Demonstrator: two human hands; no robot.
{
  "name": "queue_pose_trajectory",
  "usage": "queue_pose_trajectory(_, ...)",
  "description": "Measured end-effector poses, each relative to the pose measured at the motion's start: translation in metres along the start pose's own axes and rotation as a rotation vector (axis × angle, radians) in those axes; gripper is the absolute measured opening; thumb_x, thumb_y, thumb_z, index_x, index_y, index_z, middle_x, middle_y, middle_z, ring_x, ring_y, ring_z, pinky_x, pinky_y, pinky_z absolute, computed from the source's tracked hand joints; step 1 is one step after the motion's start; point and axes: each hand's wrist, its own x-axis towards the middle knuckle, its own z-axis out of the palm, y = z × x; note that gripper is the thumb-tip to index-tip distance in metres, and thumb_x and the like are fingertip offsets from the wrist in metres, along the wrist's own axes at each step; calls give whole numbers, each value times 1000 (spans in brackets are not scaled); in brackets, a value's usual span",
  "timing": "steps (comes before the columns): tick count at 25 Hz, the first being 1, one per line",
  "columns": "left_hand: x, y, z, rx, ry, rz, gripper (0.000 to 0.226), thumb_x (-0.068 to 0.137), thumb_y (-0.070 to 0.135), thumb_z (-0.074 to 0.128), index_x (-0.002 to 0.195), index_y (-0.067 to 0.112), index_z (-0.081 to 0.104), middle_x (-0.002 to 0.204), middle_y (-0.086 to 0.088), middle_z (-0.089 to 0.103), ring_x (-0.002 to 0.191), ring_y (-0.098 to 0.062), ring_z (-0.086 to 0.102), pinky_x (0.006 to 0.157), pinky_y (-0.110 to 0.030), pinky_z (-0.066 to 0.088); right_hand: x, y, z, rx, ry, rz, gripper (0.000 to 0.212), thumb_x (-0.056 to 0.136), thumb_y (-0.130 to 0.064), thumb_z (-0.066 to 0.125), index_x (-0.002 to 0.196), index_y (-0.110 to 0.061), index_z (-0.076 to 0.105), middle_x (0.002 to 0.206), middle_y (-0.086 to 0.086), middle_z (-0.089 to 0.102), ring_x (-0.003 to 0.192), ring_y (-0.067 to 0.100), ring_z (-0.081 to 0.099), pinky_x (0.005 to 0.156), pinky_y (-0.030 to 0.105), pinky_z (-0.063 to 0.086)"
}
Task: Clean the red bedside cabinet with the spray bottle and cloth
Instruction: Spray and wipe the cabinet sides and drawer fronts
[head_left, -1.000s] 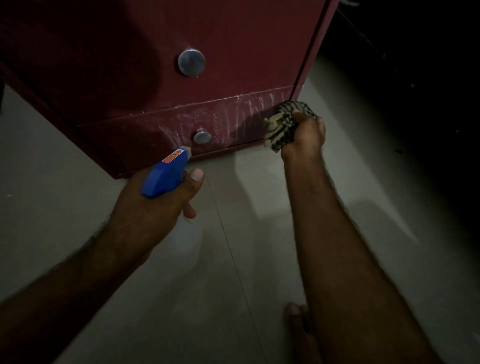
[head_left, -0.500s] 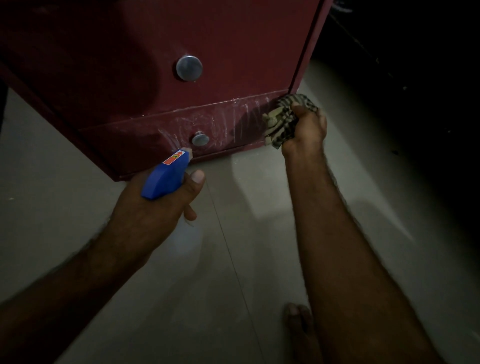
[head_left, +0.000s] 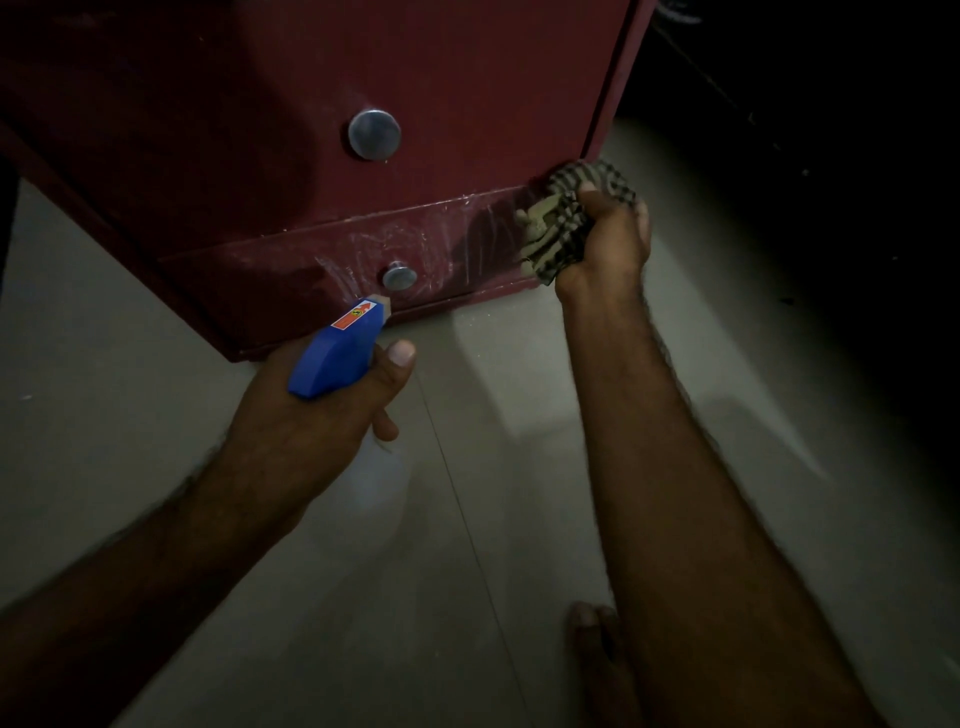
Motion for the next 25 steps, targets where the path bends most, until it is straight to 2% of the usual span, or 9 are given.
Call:
queue_pose_trajectory(2, 0, -2, -2, 2, 12, 1, 37, 84, 54, 60, 86, 18, 61, 58, 12, 68, 52, 5, 58, 62, -27, 39, 0, 4, -11, 54, -99, -37, 79, 88, 9, 70, 157, -13, 39, 133, 24, 66, 113, 42, 71, 93, 61, 59)
queue_pose_trajectory(5, 1, -6, -5, 2, 5, -10, 41, 80, 59, 58, 88, 19, 62, 65, 6, 71, 59, 0, 63, 64, -27, 42, 7, 30, -38, 92, -130, 70, 80, 86, 2, 72, 157, -12, 37, 138, 29, 62, 116, 49, 67, 96, 72, 51)
queue_pose_trajectory(9, 1, -13, -7, 6, 0, -28, 41, 80, 61, 59, 90, 21, 63, 66, 7, 72, 62, -3, 65, 65, -28, 43, -10, 66, -79, -43, -44, 259, 62, 85, -8, 62, 145, 4, 52, 125, 29, 66, 92, 39, 71, 88, 51, 59)
queue_pose_trajectory(12, 1, -15, -5, 11, -12, -23, 30, 83, 57, 61, 89, 28, 62, 63, 9, 69, 55, 2, 62, 64, -28, 43, -12, 85, -105, -186, 13, 336, 72, 71, -17, 68, 139, 5, 57, 127, 31, 66, 104, 48, 71, 93, 58, 58)
queue_pose_trajectory(13, 2, -16, -4, 0, -13, -23, 30, 84, 57, 62, 90, 27, 62, 64, 6, 70, 55, 1, 62, 63, -27, 43, -11, 86, -108, -204, 12, 342, 69, 72, -16, 68, 138, 5, 58, 126, 32, 67, 105, 48, 71, 90, 59, 60)
queue_pose_trajectory(17, 5, -14, 2, -33, -44, -30, 29, 83, 59, 64, 90, 31, 62, 70, -9, 72, 63, -12, 69, 66, -29, 46, -3, 78, -116, -164, 9, 386, 42, 96, -12, 53, 134, 1, 64, 91, 18, 77, 72, 33, 76, 69, 40, 64)
queue_pose_trajectory(20, 10, -12, 5, -12, -31, -29, 32, 85, 58, 63, 95, 27, 61, 69, -7, 72, 56, -3, 65, 63, -24, 44, 3, 80, -119, -146, 22, 380, 39, 100, -15, 54, 136, 0, 63, 92, 17, 77, 72, 32, 76, 68, 42, 65)
queue_pose_trajectory(22, 15, -11, 7, -11, -15, -28, 33, 86, 55, 64, 96, 24, 60, 58, 4, 66, 50, 2, 61, 58, -20, 42, 7, 86, -119, -178, 36, 374, 37, 100, -12, 55, 133, 1, 64, 95, 18, 77, 72, 31, 76, 62, 39, 64)
queue_pose_trajectory(25, 23, -10, 11, -33, -9, -36, 31, 87, 53, 65, 94, 24, 59, 52, 10, 61, 46, 4, 58, 52, -16, 43, 17, 91, -120, -238, 57, 321, 44, 92, -9, 62, 135, 2, 62, 118, 26, 73, 89, 37, 76, 66, 44, 63)
